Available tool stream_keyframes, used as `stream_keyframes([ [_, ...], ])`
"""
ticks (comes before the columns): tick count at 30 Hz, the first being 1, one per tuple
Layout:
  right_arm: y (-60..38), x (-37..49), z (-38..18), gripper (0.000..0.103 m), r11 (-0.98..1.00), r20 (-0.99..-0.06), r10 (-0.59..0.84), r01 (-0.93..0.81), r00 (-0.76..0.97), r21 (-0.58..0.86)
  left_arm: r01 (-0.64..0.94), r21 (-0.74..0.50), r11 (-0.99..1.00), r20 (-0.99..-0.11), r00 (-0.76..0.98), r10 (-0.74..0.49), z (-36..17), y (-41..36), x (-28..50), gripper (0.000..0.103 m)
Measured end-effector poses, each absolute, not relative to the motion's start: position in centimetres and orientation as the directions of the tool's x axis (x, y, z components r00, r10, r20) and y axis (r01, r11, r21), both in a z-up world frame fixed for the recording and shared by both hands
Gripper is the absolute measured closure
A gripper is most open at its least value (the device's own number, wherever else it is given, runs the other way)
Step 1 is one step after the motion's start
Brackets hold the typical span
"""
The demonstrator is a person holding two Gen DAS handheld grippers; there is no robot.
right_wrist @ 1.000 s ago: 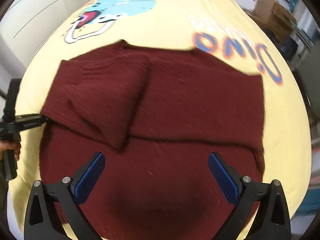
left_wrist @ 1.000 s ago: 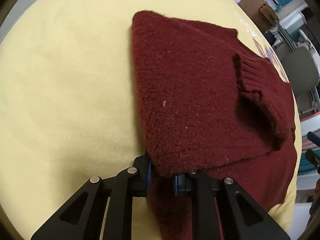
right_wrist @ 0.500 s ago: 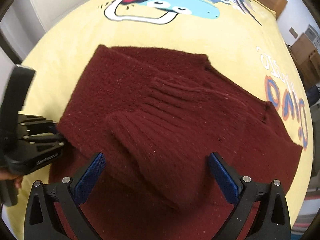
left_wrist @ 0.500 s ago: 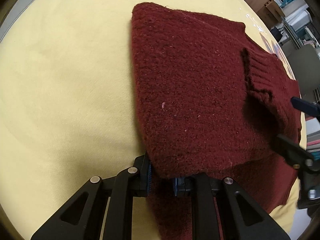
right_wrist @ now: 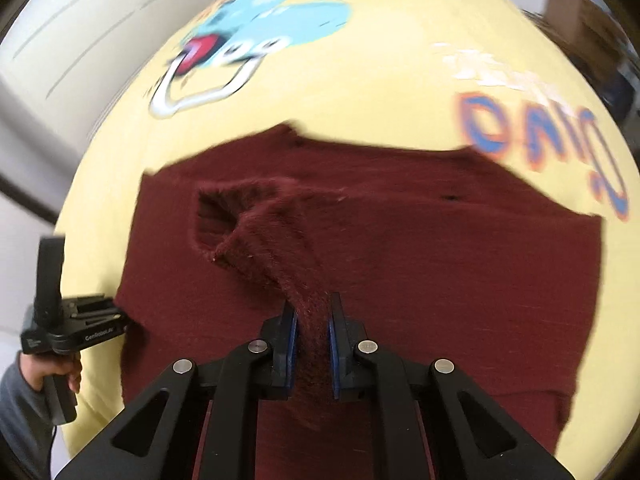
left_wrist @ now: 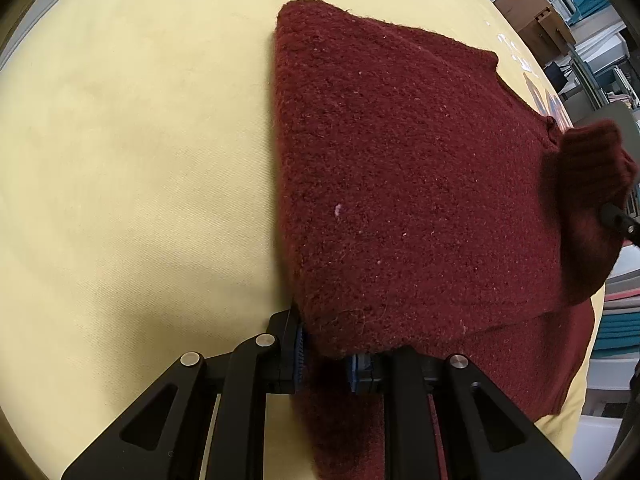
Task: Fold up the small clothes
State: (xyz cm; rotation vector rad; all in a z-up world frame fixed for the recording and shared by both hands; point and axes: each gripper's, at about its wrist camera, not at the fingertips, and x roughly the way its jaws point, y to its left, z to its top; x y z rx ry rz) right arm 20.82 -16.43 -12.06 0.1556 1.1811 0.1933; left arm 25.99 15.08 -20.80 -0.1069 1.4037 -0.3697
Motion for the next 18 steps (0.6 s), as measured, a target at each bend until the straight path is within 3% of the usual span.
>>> stream_keyframes([
  [6, -24.5, 19.4, -13.4, 0.091, 0.960, -0.903, 0.225, 0.078, 0.366, 0.270, 0.188, -0.265, 0.946, -0.951, 0.113, -0.288, -20.9, 13.3, 26.8, 0.088],
  [13, -26.6, 16.6, -17.3, 0.087, 0.942, -0.927, 0.247, 0.154, 0.283, 0.298, 0.188, -0.237, 0.953, -0.958, 0.119, -0.262, -20.8, 13.3, 26.8, 0.087],
  [18, -27.9, 14.8, -17.5, 0.056, 0.949, -0.940, 0.222, 0.164, 0.259, 0.270, 0.195, -0.226, 0.954, -0.961, 0.118, -0.252, -20.8, 12.4, 26.5, 0.087],
])
